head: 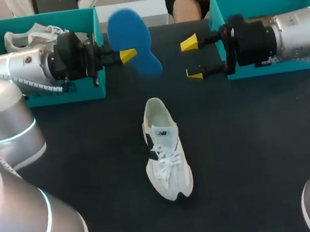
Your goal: Take the shoe out of the shoebox, open the shoe tongue, remove and reinsert the insole, then place the shoe into the shoebox
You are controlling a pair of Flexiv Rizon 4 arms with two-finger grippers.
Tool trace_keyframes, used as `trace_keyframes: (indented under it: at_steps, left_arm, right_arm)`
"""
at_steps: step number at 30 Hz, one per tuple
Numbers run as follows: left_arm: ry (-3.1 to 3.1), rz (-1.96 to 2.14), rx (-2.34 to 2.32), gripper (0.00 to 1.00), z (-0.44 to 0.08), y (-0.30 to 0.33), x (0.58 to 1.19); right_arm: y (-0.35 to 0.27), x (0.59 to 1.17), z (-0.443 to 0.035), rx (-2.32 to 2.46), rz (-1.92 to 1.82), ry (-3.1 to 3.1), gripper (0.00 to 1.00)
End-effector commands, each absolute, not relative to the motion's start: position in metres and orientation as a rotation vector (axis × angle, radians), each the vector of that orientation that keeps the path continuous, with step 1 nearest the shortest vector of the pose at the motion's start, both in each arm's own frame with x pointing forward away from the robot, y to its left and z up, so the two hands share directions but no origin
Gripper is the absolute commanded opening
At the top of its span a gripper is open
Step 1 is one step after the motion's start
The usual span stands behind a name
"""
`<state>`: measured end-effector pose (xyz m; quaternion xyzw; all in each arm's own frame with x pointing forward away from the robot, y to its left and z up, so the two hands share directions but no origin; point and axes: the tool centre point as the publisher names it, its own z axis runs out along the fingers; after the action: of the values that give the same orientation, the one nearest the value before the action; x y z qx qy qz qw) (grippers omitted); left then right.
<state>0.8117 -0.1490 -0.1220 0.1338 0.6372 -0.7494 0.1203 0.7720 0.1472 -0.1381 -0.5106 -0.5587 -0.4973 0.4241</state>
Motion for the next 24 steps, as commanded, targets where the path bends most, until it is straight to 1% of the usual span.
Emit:
trace_keyframes:
  at_steps: [1,15,19,24]
  left_arm:
    - [1.521,-1.8,0.886,0.0,-0.124,-0.145,0.819]
    - [1.118,-1.195,1.295,0.0,-0.137,-0.147,0.813]
    - [1.054,-1.052,1.278,0.0,-0.14,-0.147,0.815]
    - [1.015,-0.972,1.21,0.0,-0.138,-0.147,0.819]
  right_arm:
    - [0.149,0.772,-0.138,-1.28,-1.244,-1.397,1.0]
    - [0.149,0.772,-0.138,-1.28,-1.244,-1.397,1.0]
    - [0.149,0.772,-0.138,-1.28,-1.244,-1.397,1.0]
    - [0.149,0.772,-0.138,-1.28,-1.244,-1.397,1.0]
